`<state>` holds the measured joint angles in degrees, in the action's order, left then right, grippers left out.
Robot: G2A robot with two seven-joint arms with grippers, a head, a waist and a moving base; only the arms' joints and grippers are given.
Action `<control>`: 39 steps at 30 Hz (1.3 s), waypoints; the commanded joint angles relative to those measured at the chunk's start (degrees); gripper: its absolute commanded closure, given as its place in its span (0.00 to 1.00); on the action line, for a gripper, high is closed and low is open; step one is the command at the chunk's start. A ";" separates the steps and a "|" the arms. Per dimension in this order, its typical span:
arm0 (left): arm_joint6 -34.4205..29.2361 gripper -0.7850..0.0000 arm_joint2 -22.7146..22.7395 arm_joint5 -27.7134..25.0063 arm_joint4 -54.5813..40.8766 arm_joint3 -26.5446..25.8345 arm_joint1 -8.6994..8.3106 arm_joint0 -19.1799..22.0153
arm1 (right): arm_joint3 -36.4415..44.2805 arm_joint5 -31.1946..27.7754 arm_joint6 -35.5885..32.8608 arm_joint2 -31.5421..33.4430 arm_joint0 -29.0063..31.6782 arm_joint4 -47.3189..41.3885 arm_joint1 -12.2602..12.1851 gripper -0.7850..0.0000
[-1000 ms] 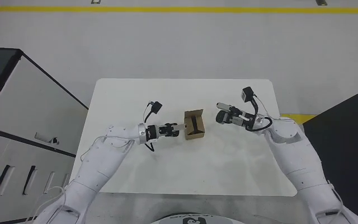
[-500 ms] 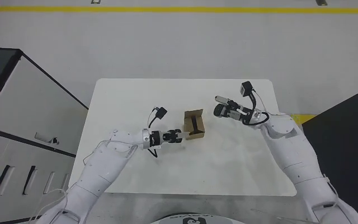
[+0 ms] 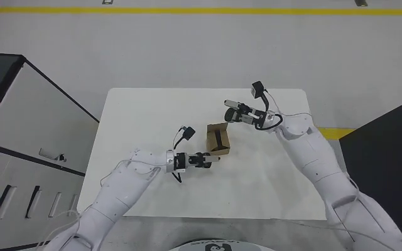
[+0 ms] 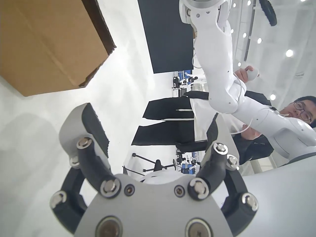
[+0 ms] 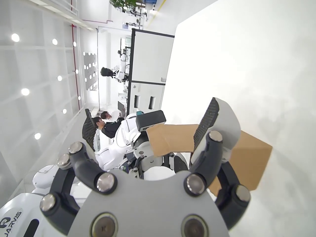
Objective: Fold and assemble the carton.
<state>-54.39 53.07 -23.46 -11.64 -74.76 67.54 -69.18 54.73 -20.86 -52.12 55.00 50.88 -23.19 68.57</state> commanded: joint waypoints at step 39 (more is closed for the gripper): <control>8.20 0.00 2.02 -5.47 0.81 10.49 1.01 5.15 | 2.65 1.47 -6.64 6.58 5.28 0.32 -1.58 0.00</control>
<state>-45.78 54.53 -29.00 -10.99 -64.16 68.77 -63.85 56.21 -19.72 -58.81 60.70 55.64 -23.26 67.33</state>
